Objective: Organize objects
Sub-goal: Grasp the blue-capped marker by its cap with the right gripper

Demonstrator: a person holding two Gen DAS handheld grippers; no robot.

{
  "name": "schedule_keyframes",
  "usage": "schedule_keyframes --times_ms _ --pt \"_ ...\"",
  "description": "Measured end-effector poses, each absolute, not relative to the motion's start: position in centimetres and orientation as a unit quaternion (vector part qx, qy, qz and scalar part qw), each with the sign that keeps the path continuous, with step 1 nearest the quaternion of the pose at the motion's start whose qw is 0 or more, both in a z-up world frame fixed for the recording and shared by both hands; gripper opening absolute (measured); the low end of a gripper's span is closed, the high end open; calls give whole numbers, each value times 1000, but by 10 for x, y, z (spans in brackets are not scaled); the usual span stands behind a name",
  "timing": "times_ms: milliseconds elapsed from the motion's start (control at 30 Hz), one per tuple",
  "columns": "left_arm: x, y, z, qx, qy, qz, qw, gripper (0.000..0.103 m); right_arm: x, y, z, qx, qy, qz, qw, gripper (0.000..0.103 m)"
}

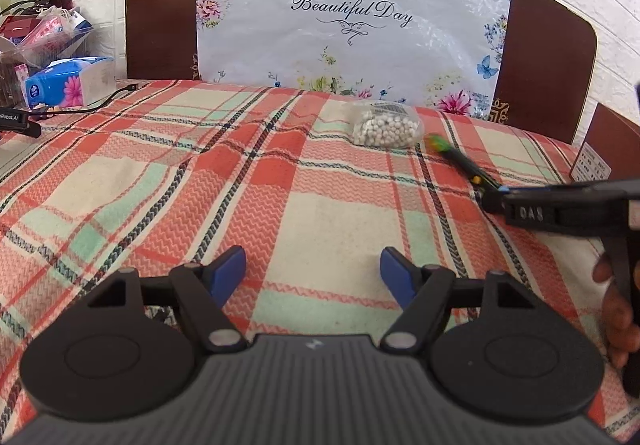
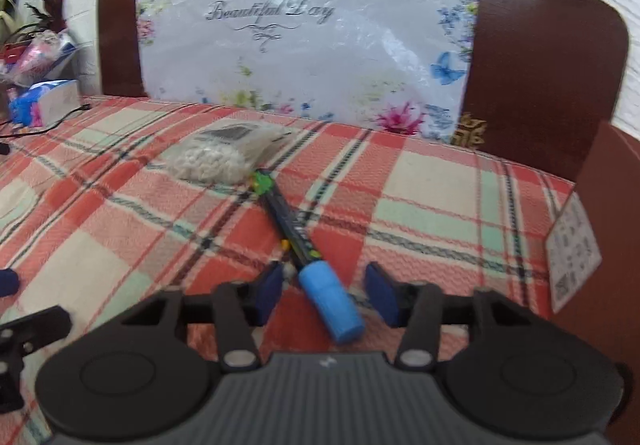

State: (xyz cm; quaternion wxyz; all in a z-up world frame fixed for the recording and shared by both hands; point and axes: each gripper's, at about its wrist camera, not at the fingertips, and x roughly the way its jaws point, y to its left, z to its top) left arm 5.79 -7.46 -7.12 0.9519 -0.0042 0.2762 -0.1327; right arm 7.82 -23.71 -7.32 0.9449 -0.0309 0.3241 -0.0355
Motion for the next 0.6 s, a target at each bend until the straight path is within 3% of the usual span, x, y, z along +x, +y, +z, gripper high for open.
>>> schedule_keyframes --times_ms 100,400,467,600 --pt "58 -75 -71 -5 276 -133 952 75 52 -226 -75 -56 316 -38 946 20" --pt "58 -82 -70 17 292 -156 944 82 -93 -250 -71 76 328 -19 941 20" --pt "52 -92 -63 20 317 -162 934 81 -120 -262 -71 120 327 -22 937 20" --pt "26 -126 -43 -73 399 -302 862 77 -140 -281 -74 198 322 -16 926 20"
